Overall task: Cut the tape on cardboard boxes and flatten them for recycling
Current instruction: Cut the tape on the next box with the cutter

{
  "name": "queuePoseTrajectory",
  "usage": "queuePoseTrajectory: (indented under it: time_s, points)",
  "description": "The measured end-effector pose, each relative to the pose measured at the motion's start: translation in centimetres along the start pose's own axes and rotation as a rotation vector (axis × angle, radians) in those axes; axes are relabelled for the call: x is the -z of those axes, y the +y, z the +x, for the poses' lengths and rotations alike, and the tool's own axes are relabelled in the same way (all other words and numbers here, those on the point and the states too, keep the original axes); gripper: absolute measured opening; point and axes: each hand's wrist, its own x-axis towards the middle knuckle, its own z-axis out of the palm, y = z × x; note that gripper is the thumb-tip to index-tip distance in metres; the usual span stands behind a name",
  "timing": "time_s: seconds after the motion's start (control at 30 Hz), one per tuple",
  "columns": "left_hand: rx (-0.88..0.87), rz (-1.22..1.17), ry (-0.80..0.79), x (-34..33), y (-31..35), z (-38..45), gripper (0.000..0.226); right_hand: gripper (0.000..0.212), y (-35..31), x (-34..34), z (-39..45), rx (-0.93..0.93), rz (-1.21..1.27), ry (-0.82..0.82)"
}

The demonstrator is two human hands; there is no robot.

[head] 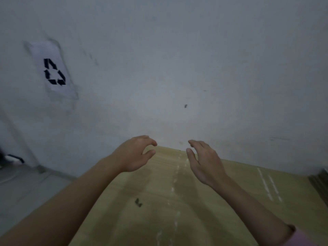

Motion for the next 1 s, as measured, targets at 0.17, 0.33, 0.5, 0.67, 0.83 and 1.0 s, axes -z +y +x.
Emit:
queuePoseTrajectory:
  time_s: [0.17, 0.33, 0.5, 0.67, 0.83, 1.0]
  points:
    - [0.051, 0.005, -0.014, 0.9, -8.3, -2.2, 0.037, 0.061, -5.5, -7.6, 3.4, 0.040, 0.032, -0.061]
    - [0.144, 0.037, -0.124, 1.7, -18.7, -4.3, 0.038, 0.049, -11.5, -16.1, 6.1, 0.051, 0.022, -0.134]
    - [0.218, 0.031, -0.217, 2.3, -28.8, -5.7, 0.038, 0.049, -16.7, -23.7, 8.7, -0.010, 0.047, -0.180]
    - [0.252, -0.031, -0.264, 1.3, -37.3, -7.5, 0.036, 0.040, -21.1, -30.5, 9.5, -0.049, 0.052, -0.288]
    - [0.238, -0.106, -0.335, -1.3, -45.1, -8.7, 0.034, 0.037, -24.6, -37.0, 8.7, -0.161, 0.056, -0.359]
    - [0.181, -0.150, -0.437, -4.3, -53.1, -9.7, 0.033, 0.031, -28.6, -43.9, 7.4, -0.327, 0.040, -0.423]
